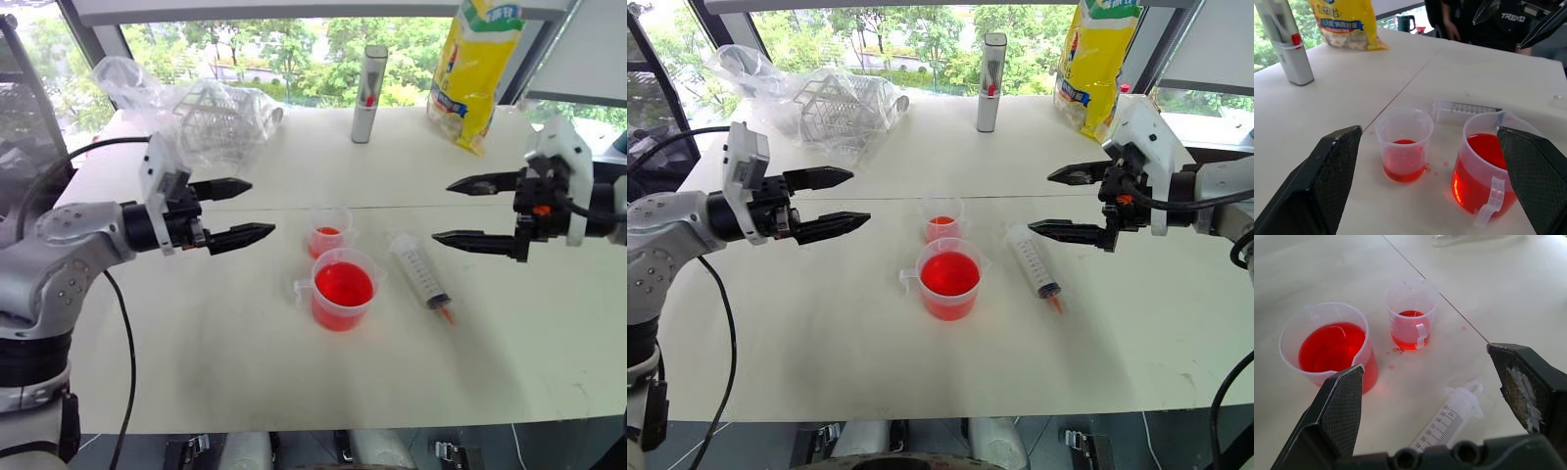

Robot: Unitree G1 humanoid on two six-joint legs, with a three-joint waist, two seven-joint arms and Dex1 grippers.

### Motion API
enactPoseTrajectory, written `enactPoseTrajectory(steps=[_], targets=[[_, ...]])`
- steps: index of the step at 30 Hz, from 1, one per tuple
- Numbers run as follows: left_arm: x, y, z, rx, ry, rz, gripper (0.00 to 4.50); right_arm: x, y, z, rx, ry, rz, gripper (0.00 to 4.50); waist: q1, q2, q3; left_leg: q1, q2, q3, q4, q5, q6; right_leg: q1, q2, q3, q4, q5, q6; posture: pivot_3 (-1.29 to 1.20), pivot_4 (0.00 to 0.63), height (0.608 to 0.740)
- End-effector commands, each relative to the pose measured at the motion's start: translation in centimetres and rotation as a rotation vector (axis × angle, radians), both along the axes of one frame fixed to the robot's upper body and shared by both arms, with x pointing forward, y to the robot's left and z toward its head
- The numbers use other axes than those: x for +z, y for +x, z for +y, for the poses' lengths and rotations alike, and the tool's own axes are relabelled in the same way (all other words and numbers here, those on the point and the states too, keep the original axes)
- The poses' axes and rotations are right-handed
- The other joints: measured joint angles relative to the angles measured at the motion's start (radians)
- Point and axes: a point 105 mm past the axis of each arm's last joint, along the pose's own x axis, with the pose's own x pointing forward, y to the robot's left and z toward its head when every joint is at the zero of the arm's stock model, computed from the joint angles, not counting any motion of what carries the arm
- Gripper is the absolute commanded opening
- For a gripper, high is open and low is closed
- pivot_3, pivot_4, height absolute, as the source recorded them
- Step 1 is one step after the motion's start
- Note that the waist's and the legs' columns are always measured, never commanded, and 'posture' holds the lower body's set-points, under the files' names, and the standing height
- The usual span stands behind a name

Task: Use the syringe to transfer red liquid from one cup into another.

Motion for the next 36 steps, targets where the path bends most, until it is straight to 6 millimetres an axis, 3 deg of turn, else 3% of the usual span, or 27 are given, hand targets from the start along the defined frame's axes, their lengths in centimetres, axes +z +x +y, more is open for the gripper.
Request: enactPoseTrajectory(steps=[1, 18, 30, 36], targets=[[0.7, -0.2, -0.6, -0.041, -0.004, -0.036, 4.50, 1.0, -0.6, 0.0, 0.000, -0.019, -0.041, 4.41, 0.000, 0.000, 0.000, 0.000, 0.000, 0.000, 0.000, 0.000, 0.000, 0.000, 0.000, 0.000, 0.000, 0.000, 0.000, 0.00, 0.150, 0.740], [0.5, 0.0, -1.7, -0.078, -0.019, -0.028, 4.50, 0.3, -1.5, -0.2, -0.022, -0.051, -0.004, 4.41, 0.001, 0.000, 0.000, 0.000, 0.000, 0.000, 0.000, 0.000, 0.000, 0.000, 0.000, 0.000, 0.001, 0.000, 0.000, 0.00, 0.150, 0.740], [0.6, 0.0, -2.2, -0.087, -0.019, -0.030, 4.50, -1.1, -0.2, -0.8, -0.091, -0.105, 0.088, 4.41, -0.001, 0.000, 0.000, 0.000, 0.000, 0.000, 0.001, 0.000, 0.000, 0.000, 0.000, 0.000, 0.001, 0.000, 0.000, 0.00, 0.150, 0.740], [0.7, 0.0, -2.3, -0.081, -0.020, -0.033, 4.50, -2.3, 1.2, -1.0, -0.173, -0.140, 0.220, 4.41, -0.001, 0.000, 0.000, 0.001, 0.000, 0.000, 0.001, 0.000, 0.000, 0.000, 0.000, 0.000, 0.001, 0.000, 0.000, 0.00, 0.150, 0.740]])
